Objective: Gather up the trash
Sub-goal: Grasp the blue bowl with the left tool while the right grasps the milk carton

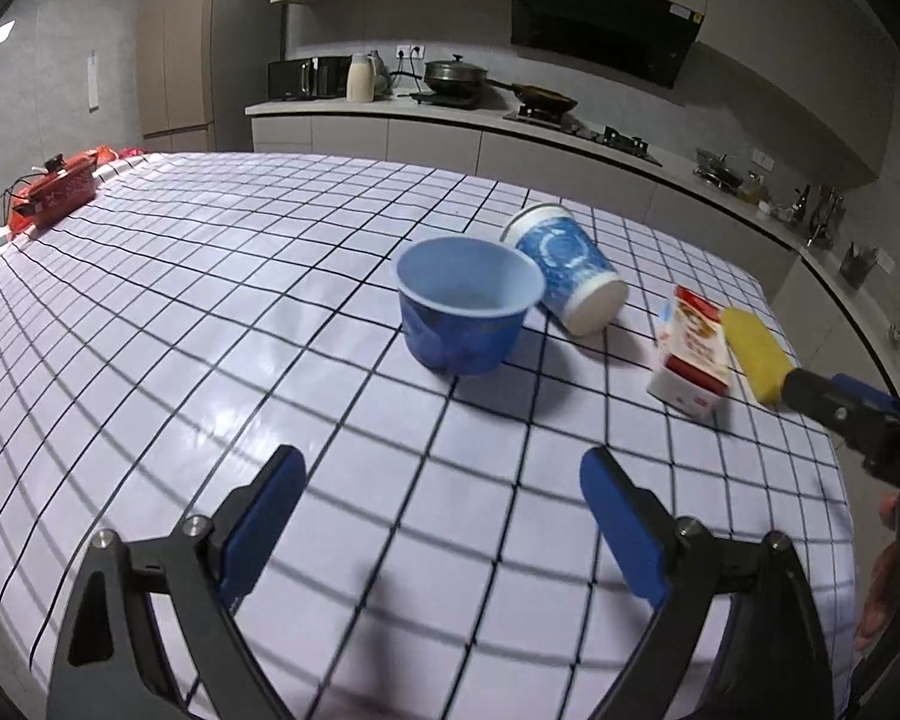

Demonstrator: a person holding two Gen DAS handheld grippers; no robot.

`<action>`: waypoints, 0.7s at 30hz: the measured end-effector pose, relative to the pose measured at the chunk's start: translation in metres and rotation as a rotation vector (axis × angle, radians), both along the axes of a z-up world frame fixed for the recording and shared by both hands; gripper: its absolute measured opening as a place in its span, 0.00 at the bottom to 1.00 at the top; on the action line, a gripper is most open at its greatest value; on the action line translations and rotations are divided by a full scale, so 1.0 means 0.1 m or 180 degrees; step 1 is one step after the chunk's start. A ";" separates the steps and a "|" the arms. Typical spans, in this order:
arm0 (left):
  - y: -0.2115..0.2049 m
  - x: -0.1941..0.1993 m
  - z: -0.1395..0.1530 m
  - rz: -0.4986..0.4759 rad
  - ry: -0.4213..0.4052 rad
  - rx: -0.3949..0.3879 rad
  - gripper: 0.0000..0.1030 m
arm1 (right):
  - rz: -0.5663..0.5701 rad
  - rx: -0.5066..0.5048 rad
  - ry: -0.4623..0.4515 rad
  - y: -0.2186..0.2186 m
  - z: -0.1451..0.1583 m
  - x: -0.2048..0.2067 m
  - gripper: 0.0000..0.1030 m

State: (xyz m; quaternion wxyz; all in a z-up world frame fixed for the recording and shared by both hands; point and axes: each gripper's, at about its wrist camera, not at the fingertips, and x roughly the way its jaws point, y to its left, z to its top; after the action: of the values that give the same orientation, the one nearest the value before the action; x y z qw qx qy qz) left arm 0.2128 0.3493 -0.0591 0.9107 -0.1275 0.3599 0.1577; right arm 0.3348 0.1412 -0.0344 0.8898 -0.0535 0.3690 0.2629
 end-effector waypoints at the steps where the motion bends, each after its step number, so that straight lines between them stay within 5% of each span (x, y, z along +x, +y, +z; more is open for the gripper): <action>1: 0.02 0.04 -0.01 0.0003 -0.0003 -0.0003 0.90 | 0.0022 0.0005 0.0039 0.08 -0.04 0.08 0.94; 8: 0.21 0.44 -0.11 0.0011 0.0098 -0.0052 0.90 | 0.0028 -0.0062 0.0297 0.46 -0.30 0.48 0.89; 12: 0.28 0.58 -0.15 -0.0008 0.0143 -0.0097 0.90 | 0.0101 -0.0111 0.0435 0.57 -0.44 0.67 0.70; 21: 0.32 0.67 -0.18 -0.0025 0.0162 -0.0146 0.90 | 0.0015 -0.0232 0.0393 0.57 -0.46 0.81 0.74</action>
State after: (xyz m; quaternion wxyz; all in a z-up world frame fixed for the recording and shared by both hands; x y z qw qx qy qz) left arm 0.2802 0.3812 -0.0775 0.8987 -0.1429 0.3870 0.1490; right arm 0.4162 0.1981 -0.0803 0.8622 -0.0705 0.4324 0.2542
